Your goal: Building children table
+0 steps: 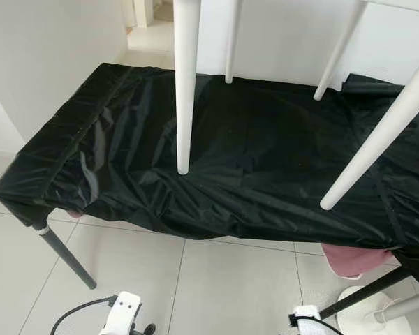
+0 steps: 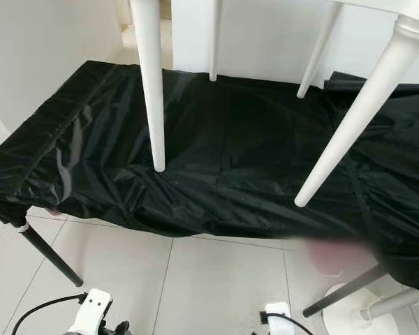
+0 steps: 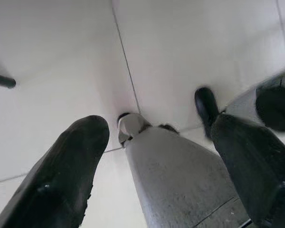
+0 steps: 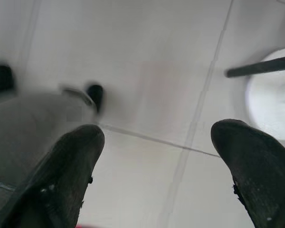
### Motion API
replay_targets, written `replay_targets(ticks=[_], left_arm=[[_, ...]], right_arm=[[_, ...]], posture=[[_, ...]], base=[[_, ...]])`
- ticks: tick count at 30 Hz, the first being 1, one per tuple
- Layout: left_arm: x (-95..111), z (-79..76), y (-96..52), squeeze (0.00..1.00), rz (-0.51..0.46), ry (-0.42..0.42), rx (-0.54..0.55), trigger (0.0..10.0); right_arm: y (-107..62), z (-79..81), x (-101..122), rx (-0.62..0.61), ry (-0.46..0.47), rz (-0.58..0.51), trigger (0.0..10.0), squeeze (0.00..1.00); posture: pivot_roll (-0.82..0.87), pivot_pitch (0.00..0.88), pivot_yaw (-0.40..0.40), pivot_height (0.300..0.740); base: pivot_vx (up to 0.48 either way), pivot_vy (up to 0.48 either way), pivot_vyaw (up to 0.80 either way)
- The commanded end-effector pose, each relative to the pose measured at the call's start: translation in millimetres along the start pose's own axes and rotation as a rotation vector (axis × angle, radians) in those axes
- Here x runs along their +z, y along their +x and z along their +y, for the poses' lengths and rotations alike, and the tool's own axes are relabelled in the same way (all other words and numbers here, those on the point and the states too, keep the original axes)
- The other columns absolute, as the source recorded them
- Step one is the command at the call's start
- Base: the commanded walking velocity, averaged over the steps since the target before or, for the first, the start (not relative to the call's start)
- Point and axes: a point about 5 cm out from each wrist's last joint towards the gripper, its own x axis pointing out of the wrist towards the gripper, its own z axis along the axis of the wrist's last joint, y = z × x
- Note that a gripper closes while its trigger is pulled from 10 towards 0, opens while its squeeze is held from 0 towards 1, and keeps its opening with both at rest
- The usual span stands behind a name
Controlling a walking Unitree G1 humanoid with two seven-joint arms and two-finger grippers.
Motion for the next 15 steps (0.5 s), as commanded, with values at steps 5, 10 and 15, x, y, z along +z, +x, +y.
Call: replay_targets(ticks=[5,10,15], left_arm=[[0,3.3,4.1,0.00,0.038,-0.003,0.263,10.0],[-2,-16.6,11.2,0.00,0.082,0.076,0.181,10.0],[-7,-18.5,11.0,0.00,0.102,0.012,0.191,10.0]], right_arm=[[0.5,5.8,-5,-0.025,-0.064,0.063,10.0,0.00],[3.2,27.9,7,0.056,-0.114,0.013,10.0,0.00],[2.6,28.4,5,0.046,-0.075,0.019,10.0,0.00]], posture=[[0.01,0.036,-0.033,0.740],[0.00,0.044,-0.043,0.740],[0.00,0.047,-0.043,0.740]], base=[[0.000,0.000,0.00],[0.000,0.000,0.00],[0.000,0.000,0.00]])
